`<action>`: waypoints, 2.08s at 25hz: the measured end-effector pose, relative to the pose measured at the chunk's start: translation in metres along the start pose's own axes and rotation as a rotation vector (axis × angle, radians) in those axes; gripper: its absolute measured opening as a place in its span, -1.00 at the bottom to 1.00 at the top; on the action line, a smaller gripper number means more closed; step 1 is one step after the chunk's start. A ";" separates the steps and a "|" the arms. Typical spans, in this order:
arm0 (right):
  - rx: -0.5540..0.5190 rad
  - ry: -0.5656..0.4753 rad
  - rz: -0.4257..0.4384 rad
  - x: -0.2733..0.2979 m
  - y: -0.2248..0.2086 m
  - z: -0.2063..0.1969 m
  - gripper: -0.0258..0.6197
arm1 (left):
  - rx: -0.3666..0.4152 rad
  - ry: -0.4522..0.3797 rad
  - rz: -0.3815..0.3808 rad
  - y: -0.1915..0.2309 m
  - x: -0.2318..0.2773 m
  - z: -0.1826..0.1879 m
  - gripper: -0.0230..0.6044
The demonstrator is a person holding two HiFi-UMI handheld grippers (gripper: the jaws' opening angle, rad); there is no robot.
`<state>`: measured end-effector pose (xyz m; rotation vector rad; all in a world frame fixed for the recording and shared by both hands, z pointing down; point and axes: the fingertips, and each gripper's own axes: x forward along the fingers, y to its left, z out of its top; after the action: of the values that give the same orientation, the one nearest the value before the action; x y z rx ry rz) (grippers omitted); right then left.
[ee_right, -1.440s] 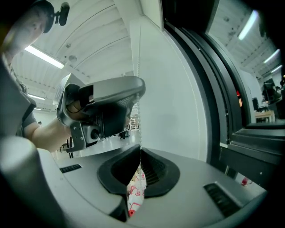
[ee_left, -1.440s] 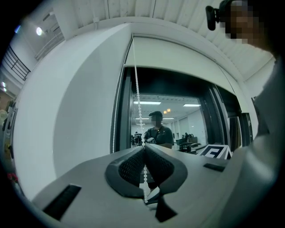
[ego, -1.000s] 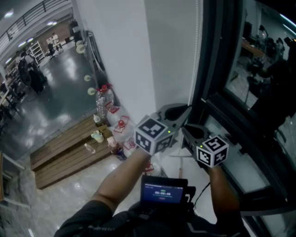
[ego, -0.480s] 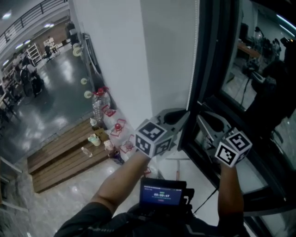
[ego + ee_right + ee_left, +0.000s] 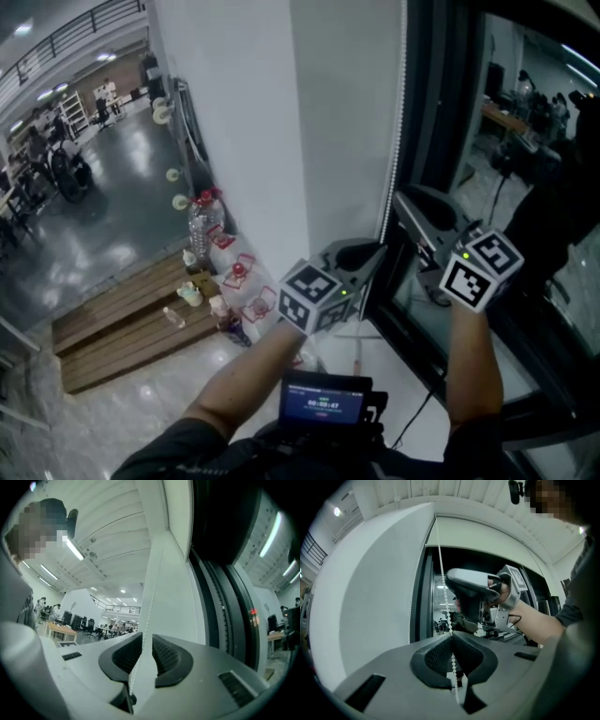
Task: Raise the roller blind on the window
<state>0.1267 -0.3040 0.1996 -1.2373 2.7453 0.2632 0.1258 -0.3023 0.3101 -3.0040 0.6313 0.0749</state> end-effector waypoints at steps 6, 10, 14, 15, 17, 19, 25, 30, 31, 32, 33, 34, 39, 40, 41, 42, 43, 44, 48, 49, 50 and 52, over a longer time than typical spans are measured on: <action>0.054 -0.018 0.059 0.025 0.010 0.009 -0.70 | 0.001 0.002 -0.007 -0.006 -0.001 -0.004 -0.90; 0.108 -0.020 0.060 0.027 0.006 0.008 -0.88 | 0.005 0.005 -0.002 -0.004 -0.001 -0.004 -0.90; 0.092 0.035 0.048 0.031 0.012 -0.017 -0.88 | -0.017 0.047 0.002 -0.003 -0.004 -0.028 -0.90; 0.094 0.048 0.045 0.031 0.013 -0.026 -0.88 | -0.029 0.058 0.002 -0.003 -0.005 -0.036 -0.90; 0.112 0.070 0.036 0.029 0.012 -0.043 -0.88 | -0.060 0.083 -0.002 -0.003 -0.005 -0.053 -0.90; 0.140 0.089 0.026 0.025 0.011 -0.058 -0.88 | -0.091 0.105 -0.007 -0.004 -0.005 -0.068 -0.90; 0.156 0.113 0.009 0.018 0.014 -0.090 -0.88 | -0.091 0.164 -0.003 -0.005 -0.007 -0.101 -0.90; 0.138 0.140 -0.025 0.017 0.019 -0.102 -0.88 | -0.117 0.182 -0.001 -0.006 -0.010 -0.113 -0.90; 0.135 0.149 -0.028 0.017 0.020 -0.105 -0.88 | -0.117 0.187 0.000 -0.006 -0.010 -0.116 -0.90; 0.137 0.156 -0.029 0.017 0.020 -0.108 -0.88 | -0.117 0.194 0.002 -0.006 -0.011 -0.119 -0.90; 0.142 0.163 -0.031 0.016 0.020 -0.112 -0.88 | -0.119 0.202 0.003 -0.006 -0.011 -0.123 -0.90; 0.149 0.169 -0.034 0.016 0.020 -0.116 -0.88 | -0.125 0.209 0.003 -0.006 -0.011 -0.127 -0.90; 0.166 0.177 -0.043 0.011 0.017 -0.125 -0.88 | -0.175 0.198 -0.018 -0.006 -0.019 -0.134 -0.91; 0.163 0.179 -0.045 0.011 0.017 -0.125 -0.88 | -0.170 0.201 -0.012 -0.003 -0.023 -0.133 -0.90; 0.163 0.179 -0.047 0.010 0.016 -0.125 -0.88 | -0.161 0.209 -0.001 0.001 -0.027 -0.133 -0.90; 0.165 0.176 -0.048 0.009 0.015 -0.125 -0.88 | -0.152 0.217 0.012 0.005 -0.032 -0.132 -0.88; 0.168 0.173 -0.050 0.008 0.014 -0.124 -0.88 | -0.150 0.221 0.024 0.010 -0.038 -0.130 -0.81; 0.170 0.170 -0.050 0.008 0.013 -0.124 -0.88 | -0.154 0.223 0.032 0.013 -0.044 -0.125 -0.76; 0.171 0.161 -0.036 0.009 0.014 -0.124 -0.88 | -0.168 0.148 0.051 0.020 -0.062 -0.080 -0.62; 0.172 0.163 -0.036 0.008 0.015 -0.123 -0.88 | -0.169 0.106 0.055 0.022 -0.064 -0.061 -0.62; 0.173 0.165 -0.038 0.008 0.016 -0.123 -0.88 | -0.169 0.060 0.055 0.023 -0.063 -0.041 -0.62; 0.175 0.163 -0.036 0.008 0.018 -0.122 -0.88 | -0.157 -0.026 0.046 0.027 -0.057 0.002 -0.62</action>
<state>0.1036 -0.3234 0.3195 -1.3120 2.8033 -0.0838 0.0627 -0.3038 0.3100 -3.1329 0.7246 0.1734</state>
